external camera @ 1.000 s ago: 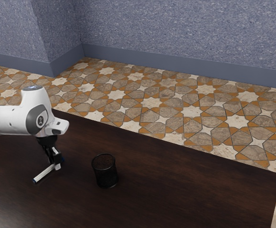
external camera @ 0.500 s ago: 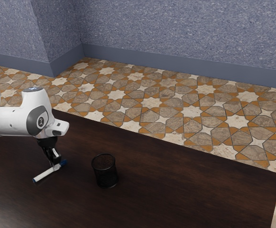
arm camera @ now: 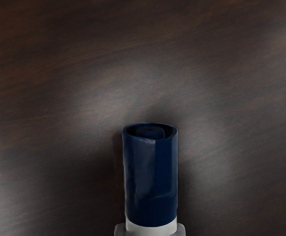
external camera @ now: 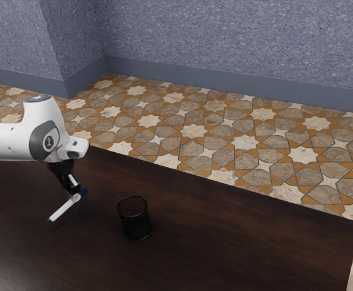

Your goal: Put the marker into the pen holder.

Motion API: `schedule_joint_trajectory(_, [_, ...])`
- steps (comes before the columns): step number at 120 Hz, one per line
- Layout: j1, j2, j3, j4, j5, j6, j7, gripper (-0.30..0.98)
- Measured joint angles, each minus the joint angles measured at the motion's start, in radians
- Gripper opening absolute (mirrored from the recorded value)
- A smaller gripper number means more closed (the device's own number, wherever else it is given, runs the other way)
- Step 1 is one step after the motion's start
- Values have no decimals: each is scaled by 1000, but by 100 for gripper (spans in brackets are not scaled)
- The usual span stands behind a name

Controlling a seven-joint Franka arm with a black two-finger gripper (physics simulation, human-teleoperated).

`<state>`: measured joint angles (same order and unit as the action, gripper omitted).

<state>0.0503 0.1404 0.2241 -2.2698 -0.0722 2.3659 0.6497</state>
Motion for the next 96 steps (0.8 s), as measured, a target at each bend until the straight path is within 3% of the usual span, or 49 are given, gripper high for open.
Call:
schedule_joint_trajectory(26, [15, -141, -124, 69, 1, -69, -29, -10])
schedule_joint_trajectory(53, [108, -158, -354, 172, -23, -110, -85, -10])
schedule_joint_trajectory(75, [49, -122, -453, 143, -89, -62, -134, -10])
schedule_joint_trajectory(96, [-86, -109, -469, 116, -145, 1, -170, -10])
